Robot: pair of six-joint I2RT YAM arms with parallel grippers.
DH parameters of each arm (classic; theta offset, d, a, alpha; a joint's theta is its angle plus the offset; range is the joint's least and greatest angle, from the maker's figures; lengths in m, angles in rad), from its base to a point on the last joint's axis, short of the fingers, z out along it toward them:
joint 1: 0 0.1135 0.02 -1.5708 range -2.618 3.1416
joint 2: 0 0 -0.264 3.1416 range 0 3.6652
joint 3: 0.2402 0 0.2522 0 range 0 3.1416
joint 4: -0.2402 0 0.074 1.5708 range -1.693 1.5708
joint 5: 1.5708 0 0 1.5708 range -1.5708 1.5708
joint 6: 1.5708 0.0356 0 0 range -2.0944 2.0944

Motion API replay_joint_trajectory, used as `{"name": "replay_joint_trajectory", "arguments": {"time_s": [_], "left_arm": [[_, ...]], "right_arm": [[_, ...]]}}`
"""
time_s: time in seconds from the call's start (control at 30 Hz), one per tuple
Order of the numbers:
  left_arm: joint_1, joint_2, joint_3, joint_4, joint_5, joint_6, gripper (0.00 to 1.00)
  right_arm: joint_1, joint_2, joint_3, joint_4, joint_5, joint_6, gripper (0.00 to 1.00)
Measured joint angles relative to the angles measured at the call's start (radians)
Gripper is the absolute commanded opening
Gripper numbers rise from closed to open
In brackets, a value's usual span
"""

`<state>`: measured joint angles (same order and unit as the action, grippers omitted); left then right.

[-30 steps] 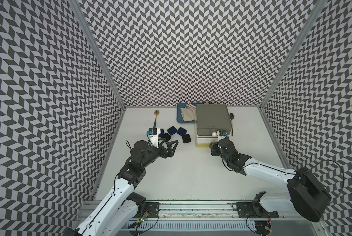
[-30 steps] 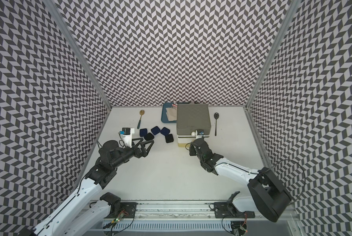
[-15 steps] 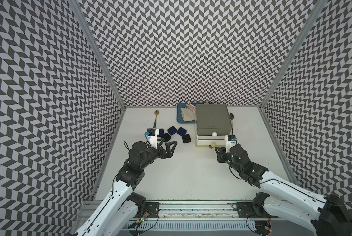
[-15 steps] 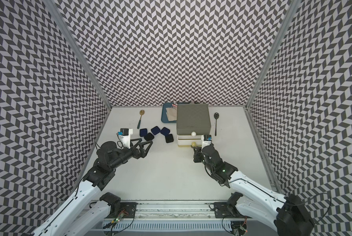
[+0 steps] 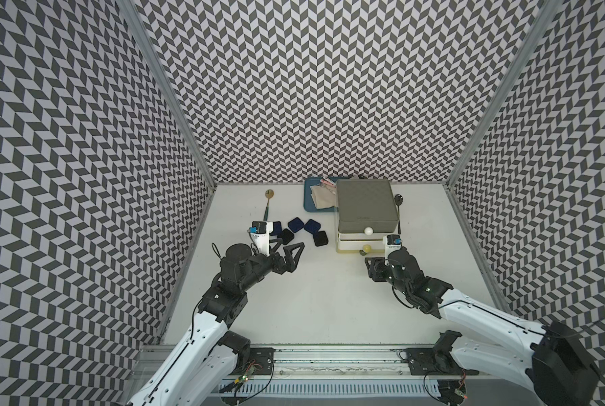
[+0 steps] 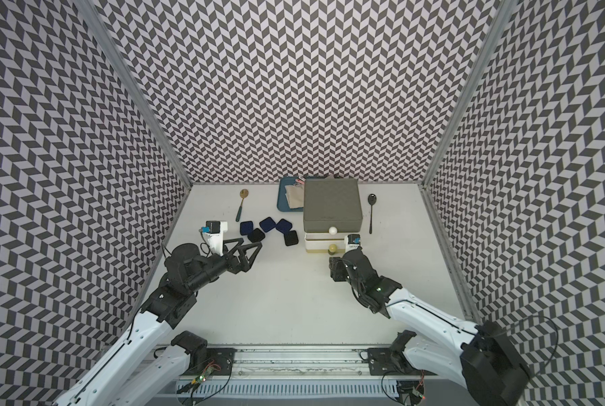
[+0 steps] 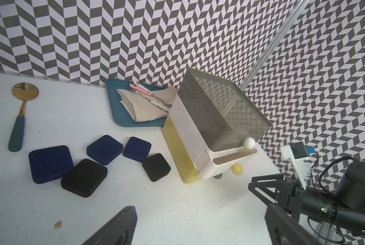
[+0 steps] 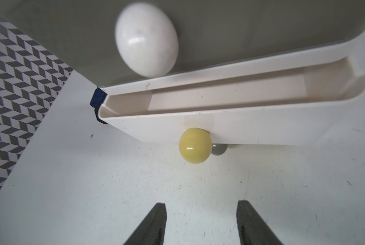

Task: Place the brooch boxes into the drawer by color
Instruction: Open the drawer in the storage box.

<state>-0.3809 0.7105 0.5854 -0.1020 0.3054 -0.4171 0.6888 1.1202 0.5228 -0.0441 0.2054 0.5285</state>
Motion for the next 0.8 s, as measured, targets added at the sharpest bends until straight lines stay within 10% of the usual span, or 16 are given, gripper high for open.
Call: {"name": "replay_joint_trajectory", "arguments": {"time_s": [0.8], "left_arm": [[0.002,0.012,0.0,-0.005,0.0,0.005,1.0]], "right_arm": [[-0.005,0.235,0.15,0.053,0.076,-0.092,0.54]]}}
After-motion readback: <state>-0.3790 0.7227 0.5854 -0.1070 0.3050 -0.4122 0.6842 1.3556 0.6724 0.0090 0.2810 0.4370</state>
